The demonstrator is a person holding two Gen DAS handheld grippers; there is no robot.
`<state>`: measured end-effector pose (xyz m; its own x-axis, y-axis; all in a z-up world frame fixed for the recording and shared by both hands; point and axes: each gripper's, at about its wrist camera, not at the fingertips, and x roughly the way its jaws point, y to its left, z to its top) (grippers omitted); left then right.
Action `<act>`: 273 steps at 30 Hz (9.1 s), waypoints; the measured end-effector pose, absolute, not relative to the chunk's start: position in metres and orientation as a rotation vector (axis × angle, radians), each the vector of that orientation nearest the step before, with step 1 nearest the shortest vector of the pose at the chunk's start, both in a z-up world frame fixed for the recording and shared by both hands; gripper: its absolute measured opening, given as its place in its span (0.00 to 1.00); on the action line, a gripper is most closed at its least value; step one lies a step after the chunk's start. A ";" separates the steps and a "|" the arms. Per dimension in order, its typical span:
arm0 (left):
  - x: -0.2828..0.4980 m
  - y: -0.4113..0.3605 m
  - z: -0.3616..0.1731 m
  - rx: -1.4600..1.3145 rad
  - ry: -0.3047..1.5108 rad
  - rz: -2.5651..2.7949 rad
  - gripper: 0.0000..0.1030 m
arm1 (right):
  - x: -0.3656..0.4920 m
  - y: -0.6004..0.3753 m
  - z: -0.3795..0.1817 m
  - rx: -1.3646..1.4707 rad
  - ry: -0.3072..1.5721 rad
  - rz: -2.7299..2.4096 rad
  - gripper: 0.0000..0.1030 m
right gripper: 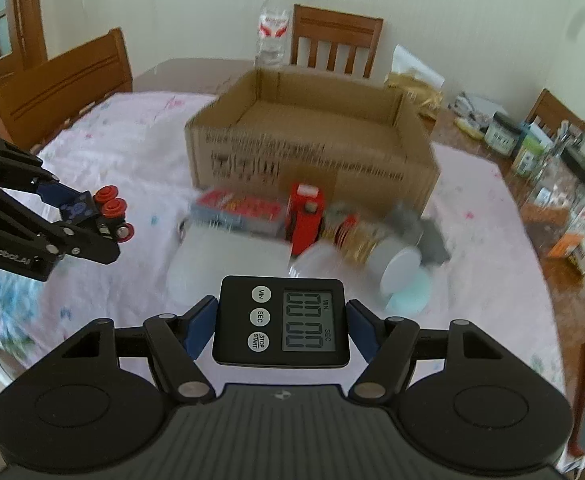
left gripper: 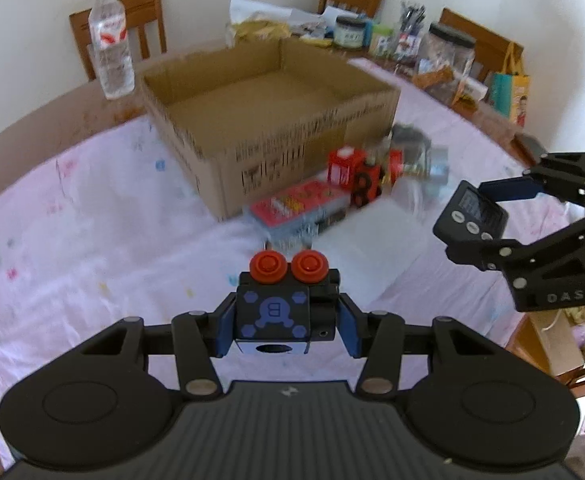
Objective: Organize rigid objects
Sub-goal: 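Carry the cube and timer into the cardboard box and open both tools, then withdraw both tools from the box toward the white container and clear jar, then grasp the white translucent container with the left tool while the right tool grasps the clear jar, then carry the container and jar into the box and open both tools, then withdraw both tools from the box toward the grey plush toy and pink card pack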
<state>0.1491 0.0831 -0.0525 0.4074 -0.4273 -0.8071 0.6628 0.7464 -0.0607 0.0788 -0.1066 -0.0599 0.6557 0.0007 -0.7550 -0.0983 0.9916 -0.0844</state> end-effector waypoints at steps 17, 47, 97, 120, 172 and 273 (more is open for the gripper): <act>0.234 0.047 -0.001 0.275 0.754 -0.621 0.48 | 0.182 -0.142 -0.014 -0.170 0.740 0.125 0.72; 0.382 -0.033 -0.047 0.236 0.792 -0.390 0.93 | 0.336 -0.206 -0.056 -0.128 0.799 0.169 0.72; 0.210 0.051 -0.043 0.213 0.769 -0.439 0.97 | 0.173 -0.149 -0.083 0.028 0.976 -0.197 1.00; 0.168 0.013 -0.063 0.265 0.805 -0.534 0.99 | 0.103 -0.165 -0.112 -0.017 1.057 -0.150 1.00; 0.140 -0.022 -0.122 0.205 0.956 -0.352 0.86 | 0.087 -0.181 -0.121 -0.028 1.012 -0.027 1.00; 0.198 0.035 -0.034 0.084 0.869 -0.172 0.95 | 0.291 -0.195 -0.008 -0.158 0.803 0.233 1.00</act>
